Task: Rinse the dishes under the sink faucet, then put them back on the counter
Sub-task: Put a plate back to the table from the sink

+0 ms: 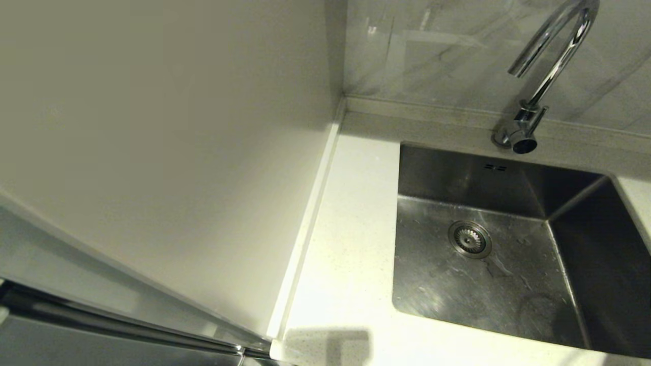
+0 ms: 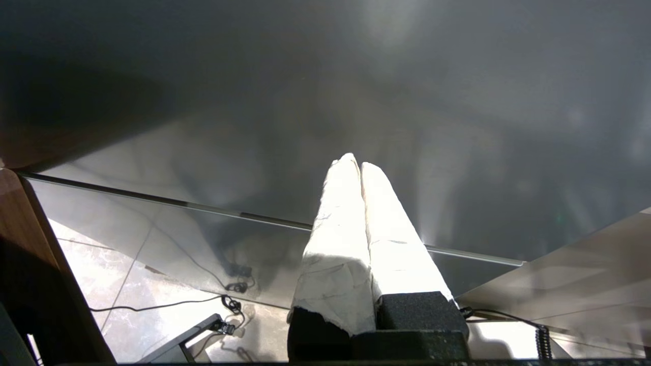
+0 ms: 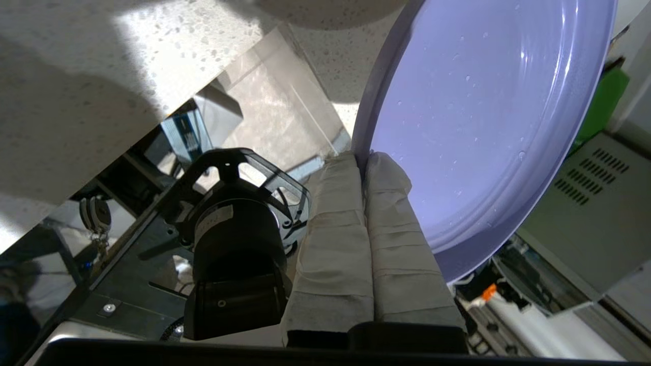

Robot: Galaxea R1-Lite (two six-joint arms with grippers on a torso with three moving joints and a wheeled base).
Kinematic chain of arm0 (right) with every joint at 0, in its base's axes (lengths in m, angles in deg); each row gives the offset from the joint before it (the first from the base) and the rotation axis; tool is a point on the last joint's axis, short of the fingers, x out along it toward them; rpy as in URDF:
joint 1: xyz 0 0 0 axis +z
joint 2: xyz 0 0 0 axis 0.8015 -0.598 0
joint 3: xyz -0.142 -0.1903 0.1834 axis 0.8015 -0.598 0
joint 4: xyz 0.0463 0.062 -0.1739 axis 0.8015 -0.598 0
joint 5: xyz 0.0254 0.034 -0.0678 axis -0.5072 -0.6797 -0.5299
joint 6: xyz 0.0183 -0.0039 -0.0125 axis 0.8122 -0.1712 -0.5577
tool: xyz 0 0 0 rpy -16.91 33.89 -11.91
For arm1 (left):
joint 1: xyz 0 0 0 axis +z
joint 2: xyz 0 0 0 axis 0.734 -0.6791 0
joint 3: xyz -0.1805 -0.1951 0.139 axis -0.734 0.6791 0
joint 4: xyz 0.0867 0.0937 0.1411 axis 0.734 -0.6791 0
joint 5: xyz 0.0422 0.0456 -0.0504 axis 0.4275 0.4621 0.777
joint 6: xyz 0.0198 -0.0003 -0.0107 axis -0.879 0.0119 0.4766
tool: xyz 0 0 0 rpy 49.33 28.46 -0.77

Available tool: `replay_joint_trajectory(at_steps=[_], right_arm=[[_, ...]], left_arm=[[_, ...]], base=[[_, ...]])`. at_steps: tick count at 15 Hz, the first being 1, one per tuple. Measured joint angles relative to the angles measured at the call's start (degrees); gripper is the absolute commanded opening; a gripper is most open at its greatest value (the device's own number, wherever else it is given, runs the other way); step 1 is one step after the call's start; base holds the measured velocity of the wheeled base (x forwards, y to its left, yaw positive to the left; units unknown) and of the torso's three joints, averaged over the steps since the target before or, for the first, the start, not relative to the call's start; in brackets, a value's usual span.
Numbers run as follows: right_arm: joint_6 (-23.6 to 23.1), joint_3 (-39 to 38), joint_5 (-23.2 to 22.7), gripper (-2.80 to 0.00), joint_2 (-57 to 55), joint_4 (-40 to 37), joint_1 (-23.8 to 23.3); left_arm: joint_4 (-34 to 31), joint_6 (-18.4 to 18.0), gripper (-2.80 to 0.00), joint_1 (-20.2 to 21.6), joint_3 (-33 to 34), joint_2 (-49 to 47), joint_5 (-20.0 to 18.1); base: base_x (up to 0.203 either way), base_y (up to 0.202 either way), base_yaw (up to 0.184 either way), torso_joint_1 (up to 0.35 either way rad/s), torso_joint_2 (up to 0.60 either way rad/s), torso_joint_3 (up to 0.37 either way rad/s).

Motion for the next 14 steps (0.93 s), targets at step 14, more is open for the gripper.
replay_joint_trajectory(at_steps=[14], right_arm=[[-0.3,-5.3,1.1,-2.80,-10.8,15.0,-2.9]], left_arm=[[0.0,0.0,-2.80,0.0,0.0,0.0,0.0]], base=[[0.000,0.000,0.000,0.000,0.00,0.000]])
